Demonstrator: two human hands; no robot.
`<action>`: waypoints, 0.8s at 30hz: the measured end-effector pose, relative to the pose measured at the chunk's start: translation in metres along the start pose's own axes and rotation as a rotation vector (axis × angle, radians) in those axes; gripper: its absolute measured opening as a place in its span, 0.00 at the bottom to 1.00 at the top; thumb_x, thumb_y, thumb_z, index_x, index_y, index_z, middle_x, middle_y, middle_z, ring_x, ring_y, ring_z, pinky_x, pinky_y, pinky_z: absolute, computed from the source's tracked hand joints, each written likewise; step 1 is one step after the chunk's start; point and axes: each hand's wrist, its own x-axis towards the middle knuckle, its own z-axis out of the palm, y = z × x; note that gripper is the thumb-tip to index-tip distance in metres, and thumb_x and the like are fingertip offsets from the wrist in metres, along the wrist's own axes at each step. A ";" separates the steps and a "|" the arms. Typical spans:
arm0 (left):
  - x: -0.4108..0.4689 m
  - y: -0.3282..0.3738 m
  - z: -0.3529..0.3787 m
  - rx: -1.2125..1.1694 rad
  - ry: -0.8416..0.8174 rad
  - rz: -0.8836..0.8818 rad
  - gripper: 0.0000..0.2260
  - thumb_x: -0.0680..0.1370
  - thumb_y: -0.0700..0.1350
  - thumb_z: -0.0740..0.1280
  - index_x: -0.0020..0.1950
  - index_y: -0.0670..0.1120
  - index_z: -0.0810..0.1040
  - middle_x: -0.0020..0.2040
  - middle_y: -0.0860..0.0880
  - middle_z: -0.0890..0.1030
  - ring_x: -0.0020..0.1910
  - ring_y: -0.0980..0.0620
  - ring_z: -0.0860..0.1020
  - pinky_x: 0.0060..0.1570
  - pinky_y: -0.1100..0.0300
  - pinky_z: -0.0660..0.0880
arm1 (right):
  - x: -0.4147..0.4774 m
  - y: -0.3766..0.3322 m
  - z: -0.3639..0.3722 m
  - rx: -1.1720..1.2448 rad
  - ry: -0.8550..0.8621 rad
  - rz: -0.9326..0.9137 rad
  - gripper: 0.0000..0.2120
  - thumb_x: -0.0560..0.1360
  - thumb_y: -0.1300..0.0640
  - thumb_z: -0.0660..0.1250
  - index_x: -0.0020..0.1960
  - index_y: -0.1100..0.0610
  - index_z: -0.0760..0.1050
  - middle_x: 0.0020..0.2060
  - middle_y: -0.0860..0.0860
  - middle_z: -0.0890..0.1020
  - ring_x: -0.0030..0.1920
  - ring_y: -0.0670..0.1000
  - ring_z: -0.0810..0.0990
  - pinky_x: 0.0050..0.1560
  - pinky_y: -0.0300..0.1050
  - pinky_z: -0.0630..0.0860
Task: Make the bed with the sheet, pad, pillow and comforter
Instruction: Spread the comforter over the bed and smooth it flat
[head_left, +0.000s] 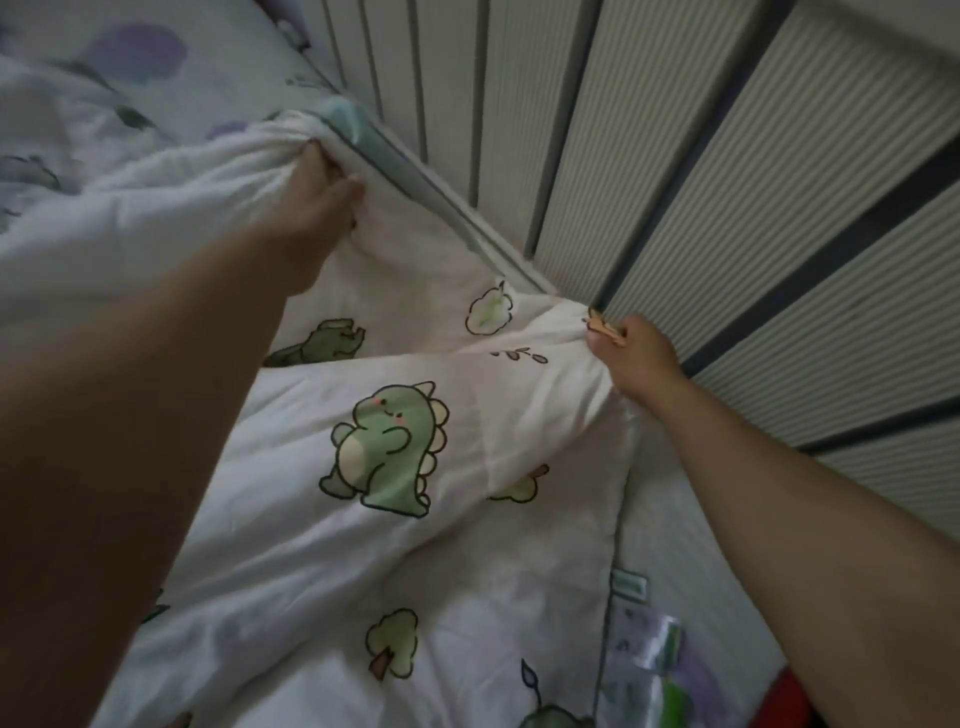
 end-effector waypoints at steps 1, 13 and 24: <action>0.002 -0.016 0.012 0.062 -0.021 -0.048 0.27 0.75 0.50 0.64 0.73 0.49 0.61 0.63 0.42 0.72 0.57 0.44 0.75 0.56 0.49 0.74 | 0.002 0.008 0.009 -0.005 -0.033 -0.001 0.15 0.77 0.46 0.64 0.50 0.58 0.70 0.45 0.55 0.76 0.46 0.55 0.75 0.41 0.46 0.66; -0.103 -0.044 0.068 0.579 -0.374 -0.103 0.30 0.76 0.49 0.69 0.75 0.49 0.62 0.75 0.48 0.64 0.72 0.49 0.65 0.66 0.61 0.59 | -0.031 0.042 0.008 -0.019 -0.100 0.025 0.24 0.75 0.44 0.64 0.65 0.59 0.68 0.62 0.57 0.74 0.62 0.59 0.73 0.60 0.52 0.71; -0.242 -0.061 0.045 0.685 -0.440 0.169 0.24 0.71 0.37 0.72 0.67 0.44 0.74 0.71 0.46 0.70 0.69 0.47 0.69 0.67 0.60 0.62 | -0.198 0.041 0.029 -0.217 -0.179 -0.058 0.28 0.72 0.44 0.69 0.65 0.56 0.65 0.63 0.56 0.66 0.63 0.58 0.69 0.62 0.52 0.68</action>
